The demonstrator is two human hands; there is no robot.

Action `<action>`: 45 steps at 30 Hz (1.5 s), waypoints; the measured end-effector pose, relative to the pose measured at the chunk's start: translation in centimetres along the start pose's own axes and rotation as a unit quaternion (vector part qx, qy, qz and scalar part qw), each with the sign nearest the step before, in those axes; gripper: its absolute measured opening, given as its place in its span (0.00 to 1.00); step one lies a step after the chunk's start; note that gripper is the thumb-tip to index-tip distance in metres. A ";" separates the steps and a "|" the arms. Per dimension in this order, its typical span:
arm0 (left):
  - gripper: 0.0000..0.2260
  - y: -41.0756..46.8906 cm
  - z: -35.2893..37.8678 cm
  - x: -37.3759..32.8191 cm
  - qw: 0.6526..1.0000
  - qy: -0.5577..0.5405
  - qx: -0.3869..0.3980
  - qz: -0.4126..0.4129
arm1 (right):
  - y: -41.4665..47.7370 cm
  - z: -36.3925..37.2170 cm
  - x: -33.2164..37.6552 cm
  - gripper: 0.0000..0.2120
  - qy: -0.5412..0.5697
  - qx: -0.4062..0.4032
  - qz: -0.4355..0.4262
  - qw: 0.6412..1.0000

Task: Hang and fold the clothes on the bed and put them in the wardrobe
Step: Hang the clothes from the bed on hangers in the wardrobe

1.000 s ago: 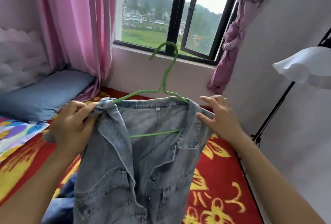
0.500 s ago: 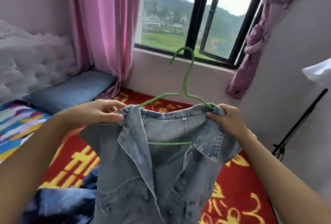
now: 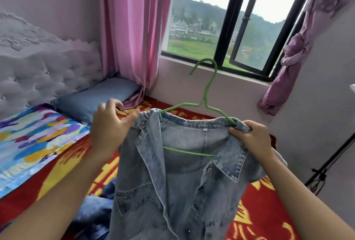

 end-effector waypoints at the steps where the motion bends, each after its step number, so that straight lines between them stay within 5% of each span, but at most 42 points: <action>1: 0.20 -0.9 0.6 0.0 0.999 -0.018 0.027 -0.042 | -0.2 0.2 0.2 0.09 -0.004 -0.005 0.003 1.000; 4: 0.18 -2.8 3.5 0.6 0.968 -0.109 0.133 -0.182 | -0.7 0.9 0.8 0.07 -0.026 -0.015 -0.004 1.000; 8: 0.11 -2.7 5.0 -0.1 0.906 -0.319 -0.003 -0.278 | -1.0 1.5 1.3 0.08 -0.048 -0.017 -0.004 0.999; 10: 0.10 -2.6 4.3 -0.3 0.937 -0.259 -0.069 -0.223 | -1.0 1.4 1.2 0.09 -0.061 -0.020 -0.003 0.998; 12: 0.08 -2.8 2.4 -0.4 0.972 -0.153 -0.159 -0.084 | -1.2 1.2 0.7 0.07 -0.072 -0.036 -0.003 0.997; 15: 0.06 -4.1 0.1 -0.9 0.955 0.006 -0.224 0.194 | -1.9 0.8 0.3 0.06 -0.070 -0.050 -0.004 0.996; 17: 0.12 -6.4 0.4 -1.8 0.936 0.090 -0.161 0.298 | -2.4 0.6 0.4 0.06 -0.072 -0.052 -0.001 0.996; 19: 0.16 -9.8 1.6 -2.2 0.938 0.113 -0.080 0.317 | -2.7 0.6 0.5 0.06 -0.084 -0.053 -0.005 0.995; 22: 0.17 -12.8 2.1 -2.0 0.966 0.052 -0.027 0.251 | -3.5 0.3 0.1 0.06 -0.089 -0.048 -0.013 0.995; 26: 0.21 -9.7 -0.7 -2.0 0.987 0.037 -0.082 0.131 | -3.8 -0.5 -0.6 0.06 -0.045 -0.031 -0.018 0.998; 30: 0.35 -6.0 -3.1 -2.4 0.977 0.104 0.137 0.125 | -3.9 -0.9 -0.6 0.06 -0.001 -0.003 -0.030 1.000; 33: 0.24 -6.2 -3.5 -2.5 0.968 0.035 0.217 0.125 | -4.2 -0.7 0.1 0.07 0.028 0.023 -0.038 0.999; 38: 0.13 -8.6 -8.2 -1.7 0.993 -0.043 0.038 0.107 | -4.1 0.2 3.4 0.09 0.108 0.124 -0.103 0.981; 45: 0.13 -12.3 -18.5 -0.8 0.973 0.112 -0.188 0.074 | -5.6 1.6 13.8 0.14 0.214 0.309 -0.234 0.897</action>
Point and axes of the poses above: each hand's wrist, its own y-axis towards the middle knuckle, its own z-axis out of the palm, x = y × z, the point moved 1 cm from there along y, towards the middle knuckle
